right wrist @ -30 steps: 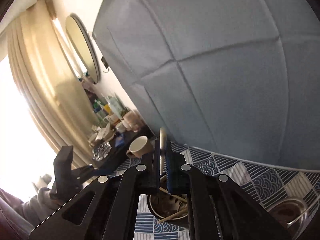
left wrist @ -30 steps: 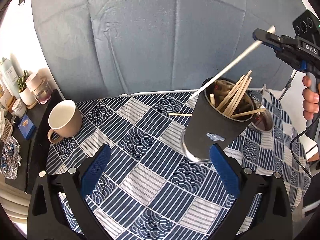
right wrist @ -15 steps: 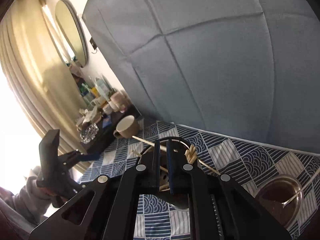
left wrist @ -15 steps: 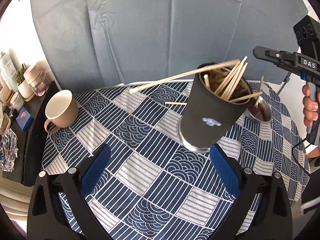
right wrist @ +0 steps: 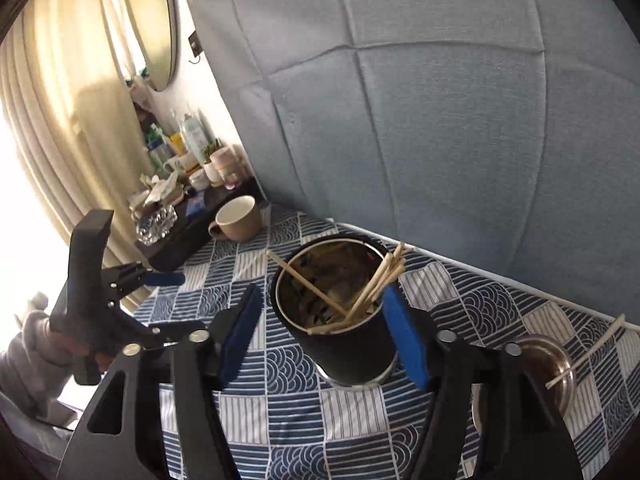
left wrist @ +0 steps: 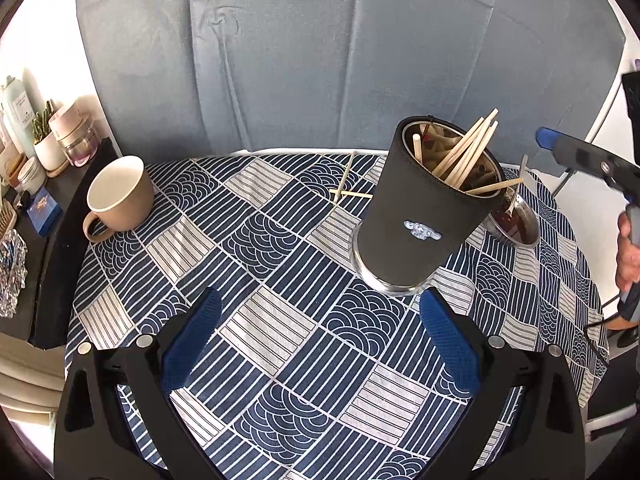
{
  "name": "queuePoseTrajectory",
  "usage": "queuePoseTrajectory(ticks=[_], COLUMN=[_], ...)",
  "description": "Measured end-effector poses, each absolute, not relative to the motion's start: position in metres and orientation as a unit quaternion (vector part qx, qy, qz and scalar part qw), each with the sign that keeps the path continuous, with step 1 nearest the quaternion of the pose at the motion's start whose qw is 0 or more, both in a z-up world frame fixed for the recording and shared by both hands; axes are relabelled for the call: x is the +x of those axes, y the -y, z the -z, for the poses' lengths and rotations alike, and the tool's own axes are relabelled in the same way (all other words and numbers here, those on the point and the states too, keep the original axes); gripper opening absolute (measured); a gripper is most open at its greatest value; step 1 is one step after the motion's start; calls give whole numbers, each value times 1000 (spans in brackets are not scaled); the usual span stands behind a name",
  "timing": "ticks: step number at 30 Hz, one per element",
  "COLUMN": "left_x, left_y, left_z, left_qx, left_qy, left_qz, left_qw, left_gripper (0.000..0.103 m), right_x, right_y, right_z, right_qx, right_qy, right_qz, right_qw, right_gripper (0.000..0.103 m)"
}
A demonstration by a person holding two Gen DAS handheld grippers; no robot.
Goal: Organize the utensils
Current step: 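Move both open tools down toward the two crossed chopsticks on the cloth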
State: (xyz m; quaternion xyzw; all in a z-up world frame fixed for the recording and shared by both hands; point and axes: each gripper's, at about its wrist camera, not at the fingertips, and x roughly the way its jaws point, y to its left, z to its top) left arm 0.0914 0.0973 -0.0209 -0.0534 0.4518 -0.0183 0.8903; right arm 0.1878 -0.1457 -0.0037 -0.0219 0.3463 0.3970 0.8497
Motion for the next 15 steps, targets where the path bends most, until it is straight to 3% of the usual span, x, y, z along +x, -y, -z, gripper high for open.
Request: queuePoseTrajectory(ticks=[2, 15], left_x=[91, 126], left_y=[-96, -110], left_z=[23, 43], left_qx=[-49, -36], left_qy=[-454, -473], left_qz=[17, 2], left_qw=[890, 880], left_gripper=[97, 97], right_x=[183, 201], right_y=[151, 192], right_z=[6, 50], right_qx=[-22, -52], right_qy=[-343, -412], right_qz=[-391, -333], right_qw=[854, 846], right_gripper=[71, 72])
